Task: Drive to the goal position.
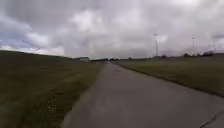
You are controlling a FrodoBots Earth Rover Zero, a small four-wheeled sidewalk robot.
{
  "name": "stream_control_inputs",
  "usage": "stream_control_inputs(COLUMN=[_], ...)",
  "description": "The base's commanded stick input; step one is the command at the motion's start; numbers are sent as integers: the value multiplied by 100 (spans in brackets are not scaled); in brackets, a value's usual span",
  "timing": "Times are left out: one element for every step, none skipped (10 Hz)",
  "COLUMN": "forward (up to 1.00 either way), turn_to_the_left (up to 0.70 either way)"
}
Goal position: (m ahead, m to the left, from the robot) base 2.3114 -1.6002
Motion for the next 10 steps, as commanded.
stream_control_inputs(forward=[100, 100, 100, 100, 100, 100, 100, 100, 100, 100], turn_to_the_left=[1, 1, 1, 1, 1, 1, 1, 1, 1, 1])
